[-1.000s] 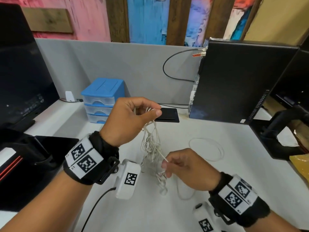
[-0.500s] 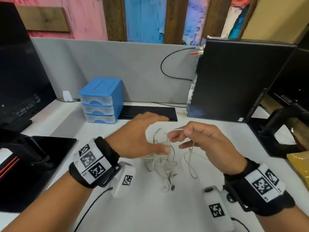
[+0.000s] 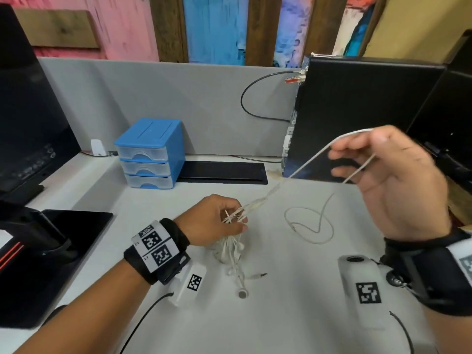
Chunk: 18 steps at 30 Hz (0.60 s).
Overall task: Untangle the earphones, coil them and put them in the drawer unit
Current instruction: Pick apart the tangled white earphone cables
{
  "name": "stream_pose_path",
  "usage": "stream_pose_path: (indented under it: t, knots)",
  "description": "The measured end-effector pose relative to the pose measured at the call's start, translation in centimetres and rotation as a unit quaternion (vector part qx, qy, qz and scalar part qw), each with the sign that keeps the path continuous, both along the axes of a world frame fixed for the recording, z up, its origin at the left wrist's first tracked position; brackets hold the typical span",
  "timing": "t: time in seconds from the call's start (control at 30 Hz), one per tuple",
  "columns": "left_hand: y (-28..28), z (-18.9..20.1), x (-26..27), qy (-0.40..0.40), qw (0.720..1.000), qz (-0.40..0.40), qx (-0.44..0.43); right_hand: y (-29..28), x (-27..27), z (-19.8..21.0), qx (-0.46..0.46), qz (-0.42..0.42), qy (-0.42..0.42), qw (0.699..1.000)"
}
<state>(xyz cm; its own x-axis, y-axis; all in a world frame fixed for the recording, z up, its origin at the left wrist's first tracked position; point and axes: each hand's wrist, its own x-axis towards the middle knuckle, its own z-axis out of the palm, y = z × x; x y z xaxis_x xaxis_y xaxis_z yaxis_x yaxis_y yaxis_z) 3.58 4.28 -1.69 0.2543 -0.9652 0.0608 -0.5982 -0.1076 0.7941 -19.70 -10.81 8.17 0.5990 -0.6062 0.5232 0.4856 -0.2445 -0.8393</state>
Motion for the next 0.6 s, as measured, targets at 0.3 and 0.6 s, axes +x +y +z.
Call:
stream_pose_path:
  t: [0.3, 0.6]
  knots:
    - [0.9, 0.2, 2.3, -0.005, 0.999, 0.021, 0.047, -2.0, -1.8, 1.6, 0.091, -0.014, -0.047, 0.995]
    - [1.4, 3.5, 0.2, 0.027, 1.0, 0.006, 0.012, 0.4, 1.8, -3.2, -0.196, -0.102, 0.404, 0.888]
